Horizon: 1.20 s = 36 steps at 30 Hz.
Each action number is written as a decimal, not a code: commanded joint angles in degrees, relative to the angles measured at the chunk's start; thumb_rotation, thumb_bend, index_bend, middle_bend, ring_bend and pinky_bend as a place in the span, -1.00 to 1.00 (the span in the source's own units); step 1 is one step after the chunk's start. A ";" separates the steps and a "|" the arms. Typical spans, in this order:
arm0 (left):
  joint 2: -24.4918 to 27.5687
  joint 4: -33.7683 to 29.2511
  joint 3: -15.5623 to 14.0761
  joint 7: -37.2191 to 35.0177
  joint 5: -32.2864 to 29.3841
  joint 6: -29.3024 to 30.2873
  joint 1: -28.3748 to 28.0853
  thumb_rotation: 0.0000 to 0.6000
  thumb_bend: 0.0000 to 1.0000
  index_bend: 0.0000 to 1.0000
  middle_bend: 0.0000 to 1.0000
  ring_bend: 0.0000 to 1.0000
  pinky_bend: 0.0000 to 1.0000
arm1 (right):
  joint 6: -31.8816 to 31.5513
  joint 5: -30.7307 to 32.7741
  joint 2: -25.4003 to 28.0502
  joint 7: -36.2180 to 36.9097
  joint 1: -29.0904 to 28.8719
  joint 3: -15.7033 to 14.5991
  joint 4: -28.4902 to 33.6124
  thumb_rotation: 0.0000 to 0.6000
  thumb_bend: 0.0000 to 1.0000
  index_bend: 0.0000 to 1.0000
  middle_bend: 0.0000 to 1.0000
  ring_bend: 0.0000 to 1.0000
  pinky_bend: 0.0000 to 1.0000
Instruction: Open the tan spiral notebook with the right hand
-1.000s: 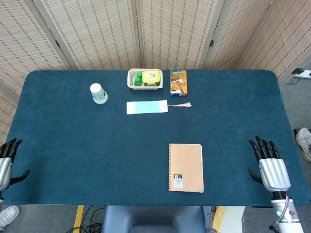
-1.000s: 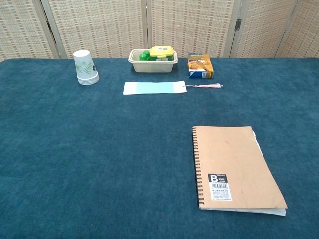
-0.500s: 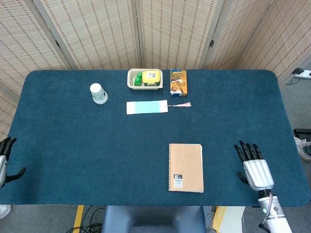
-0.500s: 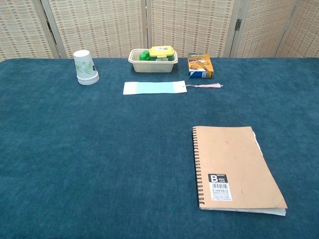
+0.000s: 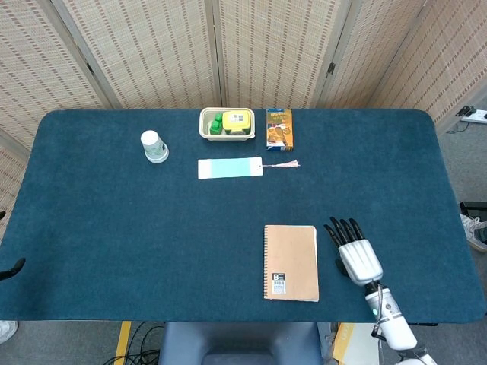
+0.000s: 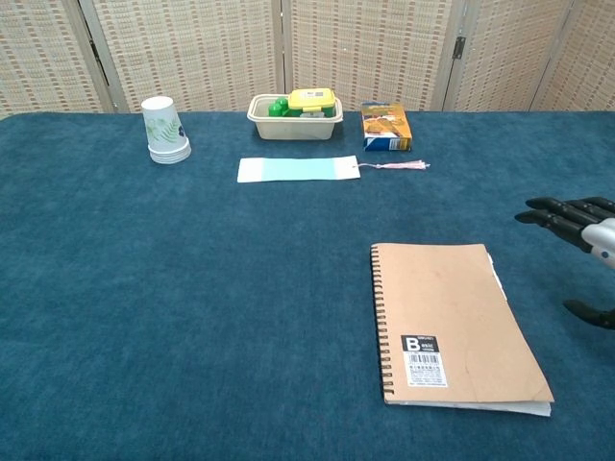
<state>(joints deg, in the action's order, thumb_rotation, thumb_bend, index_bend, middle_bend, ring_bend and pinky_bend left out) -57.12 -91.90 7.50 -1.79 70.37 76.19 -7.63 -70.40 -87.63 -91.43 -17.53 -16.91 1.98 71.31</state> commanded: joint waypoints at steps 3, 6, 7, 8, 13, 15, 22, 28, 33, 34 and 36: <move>0.66 0.38 0.25 -0.83 -0.78 0.04 0.43 1.00 -0.48 -0.78 -0.84 -0.81 -0.57 | 1.12 -1.28 -3.28 2.52 -2.16 0.15 -4.36 1.00 -0.18 -1.00 -0.99 -1.00 -1.00; 1.00 0.60 0.28 -1.40 -0.81 0.01 0.58 1.00 -0.48 -0.78 -0.84 -0.81 -0.57 | 1.82 -1.21 -4.78 3.93 -3.03 0.33 -6.43 1.00 -0.18 -1.00 -0.99 -1.00 -1.00; 1.08 0.66 0.34 -1.64 -0.92 0.00 0.64 1.00 -0.48 -0.78 -0.84 -0.81 -0.57 | 2.13 -1.15 -5.21 4.41 -3.31 0.32 -7.10 1.00 -0.18 -1.00 -0.99 -1.00 -1.00; 1.15 0.70 0.38 -1.82 -0.97 0.00 0.68 1.00 -0.48 -0.78 -0.84 -0.81 -0.58 | 2.28 -1.11 -5.49 4.70 -3.49 0.33 -7.52 1.00 -0.18 -1.00 -0.99 -1.00 -1.00; 1.54 0.49 0.11 -3.07 -0.27 -0.45 0.76 1.00 -0.48 -0.78 -0.84 -0.81 -0.58 | 2.18 -1.08 -6.46 6.02 -3.91 0.19 -9.15 1.00 -0.18 -1.00 -0.99 -1.00 -1.00; 1.92 0.45 -0.19 -3.97 0.52 -0.77 0.77 1.00 -0.48 -0.78 -0.84 -0.81 -0.57 | 2.40 -0.99 -6.74 6.23 -4.19 0.19 -9.80 1.00 -0.18 -1.00 -0.99 -1.00 -1.00; 1.80 0.45 -0.07 -3.75 0.29 -0.21 1.00 1.00 -0.48 -0.78 -0.84 -0.81 -0.58 | 2.47 -1.08 -7.95 7.20 -5.25 0.41 -11.09 1.00 -0.18 -1.00 -0.99 -1.00 -1.00; 2.05 -0.13 0.04 -3.62 0.24 1.03 1.63 1.00 -0.48 -0.78 -0.84 -0.81 -0.57 | 2.74 -0.89 -8.30 8.90 -6.39 1.01 -10.93 1.00 -0.19 -1.00 -1.00 -1.00 -1.00; 2.14 0.04 0.53 -3.83 -1.19 0.82 1.78 1.00 -0.48 -0.78 -0.84 -0.81 -0.58 | 2.23 -1.21 -8.13 9.05 -7.19 1.39 -10.05 1.00 -0.19 -1.00 -0.99 -1.00 -1.00; 2.22 0.01 0.60 -3.96 -1.45 0.65 1.79 1.00 -0.48 -0.78 -0.84 -0.81 -0.58 | 2.35 -1.21 -8.22 9.14 -7.48 1.49 -9.93 1.00 -0.19 -1.00 -0.99 -1.00 -1.00; 2.32 0.00 0.73 -4.07 -1.77 0.64 1.87 1.00 -0.48 -0.78 -0.84 -0.81 -0.58 | 2.90 -1.15 -8.52 9.50 -8.12 1.65 -9.79 1.00 -0.19 -1.00 -0.99 -1.00 -1.00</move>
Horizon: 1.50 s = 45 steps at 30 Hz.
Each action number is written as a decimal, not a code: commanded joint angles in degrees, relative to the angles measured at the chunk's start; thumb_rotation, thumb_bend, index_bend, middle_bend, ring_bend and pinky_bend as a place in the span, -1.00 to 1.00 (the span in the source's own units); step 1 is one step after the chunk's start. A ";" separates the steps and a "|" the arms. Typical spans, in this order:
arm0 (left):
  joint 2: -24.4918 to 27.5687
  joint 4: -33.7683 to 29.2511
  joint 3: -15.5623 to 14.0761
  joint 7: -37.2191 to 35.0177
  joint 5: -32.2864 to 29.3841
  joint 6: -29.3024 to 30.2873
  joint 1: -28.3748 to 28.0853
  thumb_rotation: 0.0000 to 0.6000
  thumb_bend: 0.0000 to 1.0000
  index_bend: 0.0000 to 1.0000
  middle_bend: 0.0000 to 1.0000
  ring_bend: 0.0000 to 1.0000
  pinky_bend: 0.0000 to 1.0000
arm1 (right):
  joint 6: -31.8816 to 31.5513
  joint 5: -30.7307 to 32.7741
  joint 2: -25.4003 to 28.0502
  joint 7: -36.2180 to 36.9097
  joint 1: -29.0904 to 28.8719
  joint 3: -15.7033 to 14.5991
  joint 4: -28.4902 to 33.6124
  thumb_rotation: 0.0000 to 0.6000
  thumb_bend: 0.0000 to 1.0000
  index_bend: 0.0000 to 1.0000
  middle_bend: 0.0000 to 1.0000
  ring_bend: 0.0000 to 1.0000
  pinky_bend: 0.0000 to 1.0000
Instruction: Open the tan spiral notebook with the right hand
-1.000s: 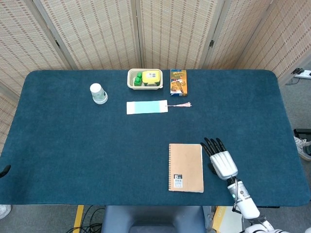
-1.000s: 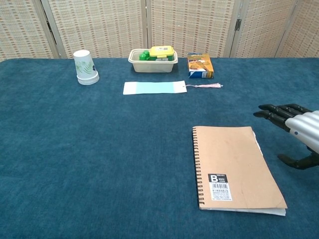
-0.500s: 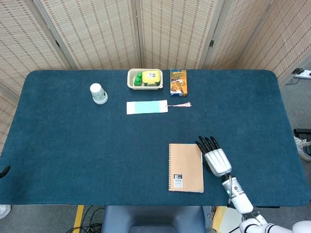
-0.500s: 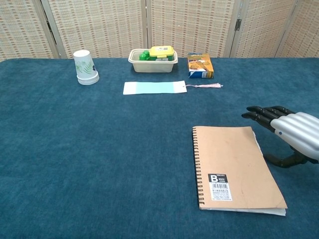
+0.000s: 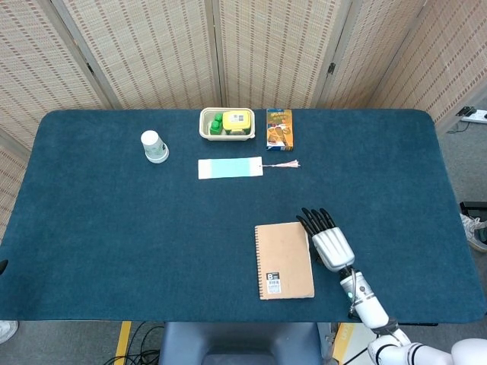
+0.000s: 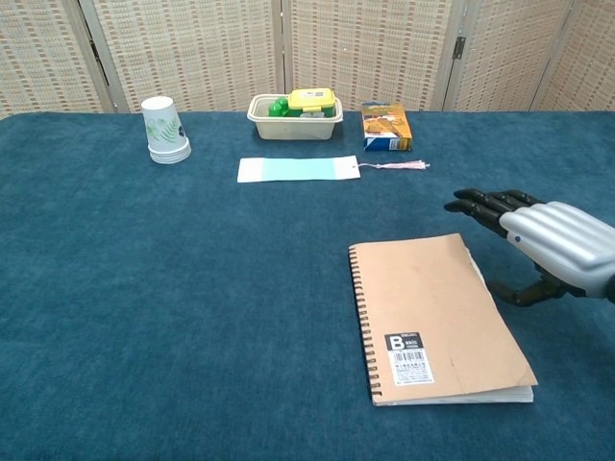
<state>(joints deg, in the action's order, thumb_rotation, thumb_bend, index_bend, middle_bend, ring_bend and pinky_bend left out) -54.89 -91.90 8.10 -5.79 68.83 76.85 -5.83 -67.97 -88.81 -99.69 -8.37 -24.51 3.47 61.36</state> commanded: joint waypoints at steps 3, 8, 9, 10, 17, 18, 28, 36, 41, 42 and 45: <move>0.20 0.05 0.34 0.00 -1.10 -0.09 0.25 1.00 -0.48 -0.78 -0.84 -0.81 -0.57 | 1.09 -0.24 -0.93 0.92 -1.60 0.32 0.12 1.00 -0.19 -1.00 -0.99 -1.00 -1.00; 0.96 0.94 0.81 -0.80 -4.09 -1.51 0.70 1.00 -0.48 -0.78 -0.83 -0.81 -0.57 | 1.69 -0.97 -2.50 1.53 -3.42 0.53 -0.68 1.00 -0.19 -1.00 -0.99 -1.00 -1.00; 1.22 1.13 0.94 -1.32 -4.61 -1.71 0.89 1.00 -0.48 -0.78 -0.83 -0.81 -0.57 | 1.81 -1.04 -2.80 1.71 -3.78 0.64 -0.82 1.00 -0.19 -1.00 -0.99 -1.00 -1.00; 1.55 1.43 1.17 -2.02 -5.25 -1.72 1.20 1.00 -0.48 -0.78 -0.83 -0.81 -0.57 | 1.91 -1.17 -3.15 1.96 -4.26 0.80 -0.97 1.00 -0.19 -1.00 -0.99 -1.00 -1.00; 2.39 2.15 2.16 -5.48 -5.88 -0.58 2.52 1.00 -0.48 -0.78 -0.83 -0.81 -0.57 | 1.13 -2.18 -3.48 0.76 -7.02 2.43 1.85 1.00 -0.19 -1.00 -0.99 -1.00 -1.00; 2.46 2.16 2.18 -5.71 -5.77 -0.60 2.56 1.00 -0.48 -0.78 -0.83 -0.81 -0.57 | 1.00 -2.33 -3.35 0.23 -7.43 2.73 2.76 1.00 -0.19 -1.00 -0.99 -1.00 -1.00; 2.34 2.73 3.86 -7.66 -8.19 -0.46 3.04 1.00 -0.48 -0.78 -0.83 -0.81 -0.57 | 8.58 1.52 -3.04 -11.50 -15.49 9.07 15.11 1.00 -0.20 -1.00 -0.99 -1.00 -1.00; 3.22 3.92 5.31 -11.83 -10.74 -1.09 4.45 1.00 -0.48 -0.78 -0.83 -0.81 -0.57 | 19.47 11.01 -9.34 -20.41 -26.62 17.06 14.70 1.00 -0.21 -1.00 -0.99 -1.00 -1.00; 3.86 5.25 5.90 -16.23 -10.70 -1.69 5.50 1.00 -0.48 -0.78 -0.83 -0.81 -0.57 | 24.83 17.86 -16.50 -23.93 -36.39 23.00 7.26 1.00 -0.21 -1.00 -0.99 -1.00 -1.00; 3.95 5.60 6.01 -16.99 -10.72 -1.83 5.66 1.00 -0.48 -0.78 -0.83 -0.81 -0.57 | 25.78 18.67 -17.73 -23.88 -38.22 23.81 5.34 1.00 -0.21 -1.00 -0.99 -1.00 -1.00; 4.19 6.85 6.35 -19.22 -10.73 -2.16 6.22 1.00 -0.48 -0.78 -0.83 -0.81 -0.58 | 26.56 18.46 -21.16 -22.55 -43.39 25.06 -0.96 1.00 -0.21 -1.00 -0.99 -1.00 -1.00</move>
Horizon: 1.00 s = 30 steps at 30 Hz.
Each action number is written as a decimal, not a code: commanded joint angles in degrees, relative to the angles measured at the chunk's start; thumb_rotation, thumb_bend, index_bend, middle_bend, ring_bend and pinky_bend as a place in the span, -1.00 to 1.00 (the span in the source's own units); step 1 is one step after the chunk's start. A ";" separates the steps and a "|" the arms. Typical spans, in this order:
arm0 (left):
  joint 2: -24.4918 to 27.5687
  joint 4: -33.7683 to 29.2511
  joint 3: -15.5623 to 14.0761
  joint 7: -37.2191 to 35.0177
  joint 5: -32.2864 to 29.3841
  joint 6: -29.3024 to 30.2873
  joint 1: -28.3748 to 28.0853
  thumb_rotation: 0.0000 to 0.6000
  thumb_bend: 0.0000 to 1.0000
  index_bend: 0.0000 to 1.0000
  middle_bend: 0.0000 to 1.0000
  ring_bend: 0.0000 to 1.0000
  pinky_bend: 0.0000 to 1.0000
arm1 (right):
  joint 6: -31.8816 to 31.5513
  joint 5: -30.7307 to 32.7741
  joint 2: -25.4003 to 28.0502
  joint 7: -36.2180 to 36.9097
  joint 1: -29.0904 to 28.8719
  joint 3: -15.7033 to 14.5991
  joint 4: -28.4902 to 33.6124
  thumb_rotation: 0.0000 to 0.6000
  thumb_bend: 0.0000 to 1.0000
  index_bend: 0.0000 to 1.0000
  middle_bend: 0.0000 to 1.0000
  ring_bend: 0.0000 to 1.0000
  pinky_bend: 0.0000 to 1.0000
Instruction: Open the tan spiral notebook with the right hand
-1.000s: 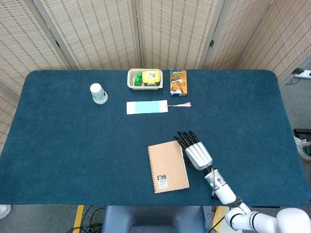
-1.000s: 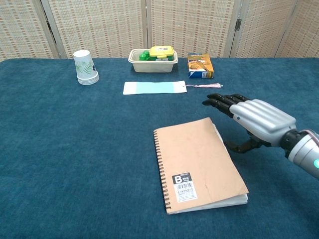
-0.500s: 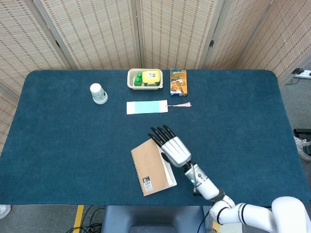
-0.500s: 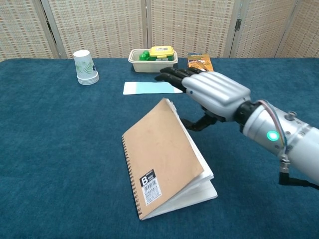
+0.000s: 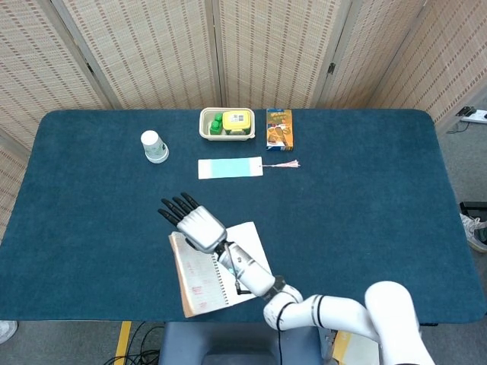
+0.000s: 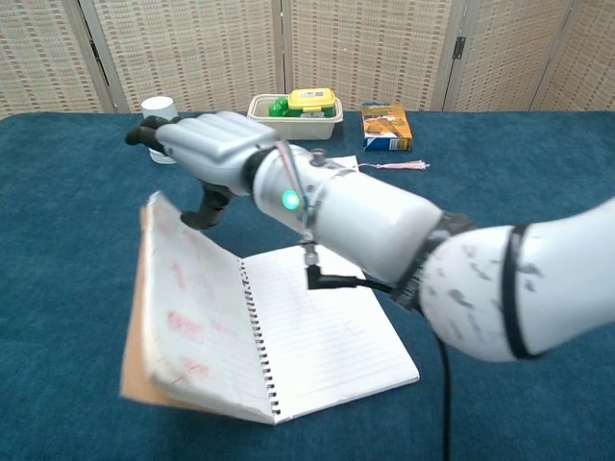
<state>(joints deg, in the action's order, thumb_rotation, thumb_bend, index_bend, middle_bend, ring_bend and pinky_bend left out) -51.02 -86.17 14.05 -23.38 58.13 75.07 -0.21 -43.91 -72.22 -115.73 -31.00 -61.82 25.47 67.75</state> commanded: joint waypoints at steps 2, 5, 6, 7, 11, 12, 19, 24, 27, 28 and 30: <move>0.37 1.62 0.50 -2.47 0.10 -0.40 0.86 1.00 -0.48 -0.78 -0.83 -0.81 -0.58 | 1.53 0.92 -5.72 1.25 -6.98 2.65 -8.56 1.00 -0.21 -1.00 -0.99 -1.00 -1.00; 0.37 2.00 0.56 -2.79 0.39 -0.29 1.08 1.00 -0.48 -0.78 -0.83 -0.81 -0.57 | -0.67 0.71 -4.22 -0.07 -5.82 0.95 -6.77 1.00 -0.24 -1.00 -1.00 -1.00 -1.00; 0.32 1.95 0.51 -2.47 0.56 -0.14 1.09 1.00 -0.48 -0.78 -0.83 -0.81 -0.57 | -1.28 1.42 -3.24 -1.32 -4.89 0.41 -5.17 1.00 -0.25 -1.00 -1.00 -1.00 -1.00; 0.28 1.64 0.38 -1.93 1.02 0.23 1.10 1.00 -0.48 -0.78 -0.83 -0.81 -0.57 | -2.05 2.93 -1.53 -3.49 -3.30 -0.35 -2.28 1.00 -0.26 -1.00 -1.00 -1.00 -1.00; 0.02 -0.35 -0.25 0.96 3.32 2.59 1.19 1.00 -0.48 -0.78 -0.83 -0.81 -0.57 | -7.34 9.74 6.57 -13.32 3.64 -3.64 11.29 1.00 -0.32 -1.00 -1.00 -1.00 -1.00; -0.10 -1.17 -0.55 2.21 4.15 3.37 1.19 1.00 -0.48 -0.78 -0.83 -0.81 -0.57 | -9.96 11.69 9.56 -16.35 6.06 -5.01 16.13 1.00 -0.33 -1.00 -1.00 -1.00 -1.00; -1.09 -6.38 -2.81 10.51 9.89 7.37 0.74 1.00 -0.48 -0.78 -0.83 -0.81 -0.57 | -25.29 14.33 27.72 -21.42 20.28 -14.32 38.52 1.00 -0.34 -1.00 -1.00 -1.00 -1.00; -2.29 -8.96 -4.76 16.09 14.36 8.53 -0.16 1.00 -0.48 -0.78 -0.83 -0.81 -0.57 | -32.92 8.16 38.06 -12.94 30.15 -21.58 41.93 1.00 -0.35 -1.00 -1.00 -1.00 -1.00; -3.35 -9.93 -5.39 19.17 15.41 8.30 -0.96 1.00 -0.48 -0.78 -0.83 -0.81 -0.57 | -36.51 4.21 41.59 -6.30 35.19 -24.99 40.31 1.00 -0.35 -1.00 -1.00 -1.00 -1.00; -3.71 -10.11 -5.46 20.05 15.43 8.15 -1.24 1.00 -0.48 -0.78 -0.83 -0.81 -0.57 | -37.56 2.96 42.34 -4.16 36.57 -25.80 39.61 1.00 -0.35 -1.00 -1.00 -1.00 -1.00; -4.31 -10.32 -5.60 21.40 15.27 7.64 -1.74 1.00 -0.48 -0.78 -0.83 -0.81 -0.57 | -39.90 0.68 43.46 -0.45 39.28 -27.22 38.07 1.00 -0.35 -1.00 -1.00 -1.00 -1.00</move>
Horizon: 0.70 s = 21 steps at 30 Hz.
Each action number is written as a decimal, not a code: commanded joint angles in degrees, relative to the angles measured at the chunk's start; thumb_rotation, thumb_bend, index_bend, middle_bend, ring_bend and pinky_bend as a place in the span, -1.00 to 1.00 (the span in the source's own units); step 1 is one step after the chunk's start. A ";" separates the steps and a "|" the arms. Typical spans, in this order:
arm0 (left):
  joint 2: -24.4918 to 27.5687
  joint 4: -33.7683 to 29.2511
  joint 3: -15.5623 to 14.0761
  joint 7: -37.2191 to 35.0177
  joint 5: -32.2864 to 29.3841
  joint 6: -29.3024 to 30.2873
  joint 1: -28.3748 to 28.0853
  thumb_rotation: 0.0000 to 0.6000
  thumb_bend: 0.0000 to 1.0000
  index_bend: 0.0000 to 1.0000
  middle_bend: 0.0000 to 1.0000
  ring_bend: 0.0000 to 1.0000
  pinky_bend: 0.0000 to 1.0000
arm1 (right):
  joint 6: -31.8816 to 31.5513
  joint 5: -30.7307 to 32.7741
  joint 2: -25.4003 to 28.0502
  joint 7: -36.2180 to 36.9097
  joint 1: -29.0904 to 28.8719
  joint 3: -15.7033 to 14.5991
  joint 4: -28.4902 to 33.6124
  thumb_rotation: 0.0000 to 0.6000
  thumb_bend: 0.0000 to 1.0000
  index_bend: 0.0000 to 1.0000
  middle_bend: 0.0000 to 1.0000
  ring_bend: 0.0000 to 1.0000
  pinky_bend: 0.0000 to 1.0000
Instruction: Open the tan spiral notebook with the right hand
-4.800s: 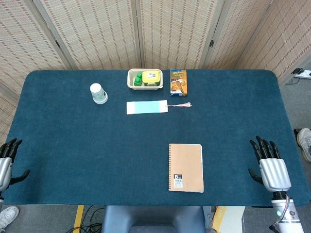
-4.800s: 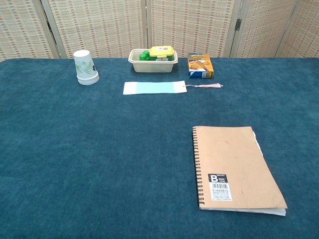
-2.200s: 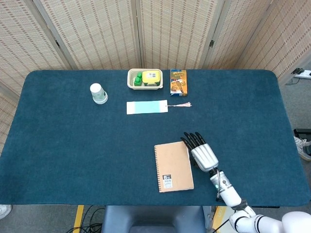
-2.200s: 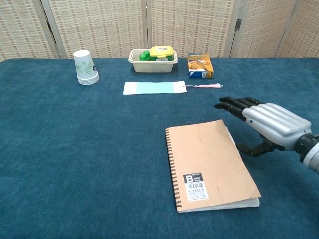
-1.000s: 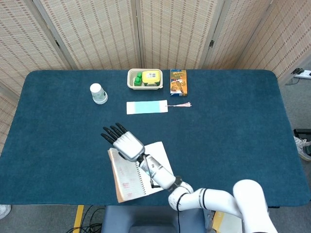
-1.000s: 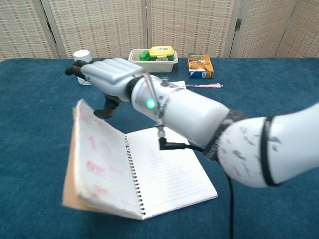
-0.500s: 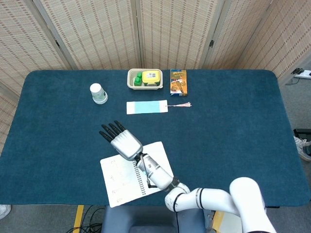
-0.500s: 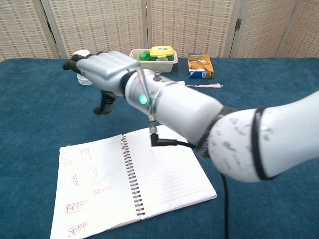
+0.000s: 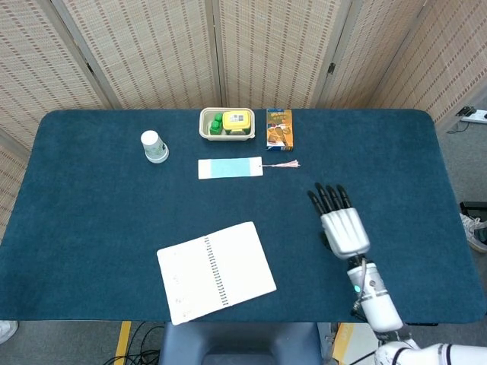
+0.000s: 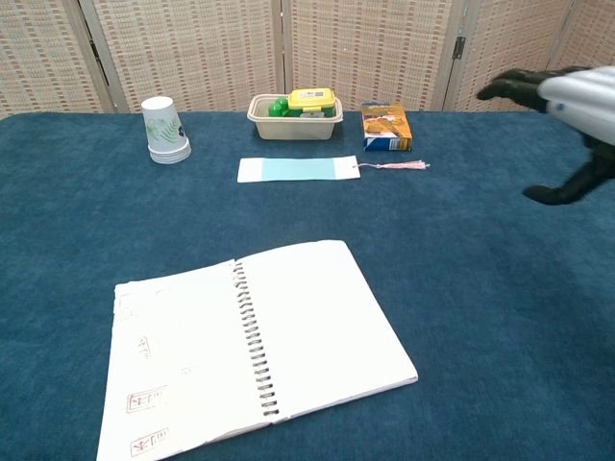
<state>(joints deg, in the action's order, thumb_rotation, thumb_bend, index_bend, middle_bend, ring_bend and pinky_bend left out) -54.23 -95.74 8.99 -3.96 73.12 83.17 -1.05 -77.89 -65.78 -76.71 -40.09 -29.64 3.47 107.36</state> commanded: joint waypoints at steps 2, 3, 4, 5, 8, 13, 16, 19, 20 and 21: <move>-1.61 -0.98 -0.59 3.21 -0.28 -1.00 -1.35 1.00 -0.48 -0.78 -0.83 -0.81 -0.57 | -8.85 -8.28 5.09 12.06 10.06 -6.57 -3.60 1.00 -0.35 -1.00 -1.00 -1.00 -1.00; -1.76 -1.10 -0.62 3.67 -0.41 -1.10 -1.47 1.00 -0.48 -0.78 -0.83 -0.81 -0.57 | -9.98 -9.10 5.25 13.31 11.25 -7.04 -4.46 1.00 -0.35 -1.00 -1.00 -1.00 -1.00; -1.91 -1.30 -0.67 3.98 -0.39 -1.03 -1.53 1.00 -0.48 -0.78 -0.83 -0.81 -0.57 | -11.26 -9.69 5.44 14.75 12.77 -7.53 -5.39 1.00 -0.35 -1.00 -1.00 -1.00 -1.00; -2.06 -1.39 -0.68 4.24 -0.39 -0.83 -1.53 1.00 -0.48 -0.78 -0.83 -0.81 -0.57 | -12.04 -10.01 5.61 15.64 13.76 -7.76 -5.85 1.00 -0.35 -1.00 -1.00 -1.00 -1.00; -2.73 -1.73 -0.74 5.63 -0.57 -0.27 -1.59 1.00 -0.48 -0.78 -0.83 -0.81 -0.57 | -14.76 -11.65 5.59 18.12 16.39 -7.82 -7.69 1.00 -0.35 -1.00 -1.00 -1.00 -1.00; -3.32 -1.99 -1.07 6.81 -0.39 -0.43 -1.97 1.00 -0.48 -0.78 -0.83 -0.81 -0.58 | -15.32 -12.24 5.63 23.75 19.16 -7.30 -10.67 1.00 -0.36 -1.00 -1.00 -1.00 -1.00; -3.45 -1.80 -1.24 6.89 -0.35 -0.91 -2.26 1.00 -0.48 -0.78 -0.83 -0.81 -0.57 | -14.96 -12.62 6.39 25.19 19.56 -6.32 -11.12 1.00 -0.36 -1.00 -1.00 -1.00 -1.00; -3.42 -1.67 -1.14 6.59 -0.72 -1.11 -2.37 1.00 -0.48 -0.78 -0.83 -0.81 -0.57 | -14.18 -12.72 6.78 25.79 19.97 -5.75 -11.43 1.00 -0.36 -1.00 -1.00 -1.00 -1.00; -3.43 -1.61 -1.14 6.59 -0.76 -1.10 -2.39 1.00 -0.48 -0.78 -0.83 -0.81 -0.57 | -13.89 -12.67 6.87 25.90 20.10 -5.62 -11.42 1.00 -0.36 -1.00 -1.00 -1.00 -1.00; -3.42 -1.58 -1.17 6.58 -0.75 -1.10 -2.41 1.00 -0.48 -0.78 -0.83 -0.81 -0.57 | -13.69 -12.67 6.91 25.88 20.23 -5.48 -11.39 1.00 -0.36 -1.00 -1.00 -1.00 -1.00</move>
<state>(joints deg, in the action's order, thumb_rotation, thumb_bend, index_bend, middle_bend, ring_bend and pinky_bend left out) -57.65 -97.33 7.82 2.61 72.38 82.08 -3.45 -91.72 -78.45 -69.90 -14.29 -9.53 -2.15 95.98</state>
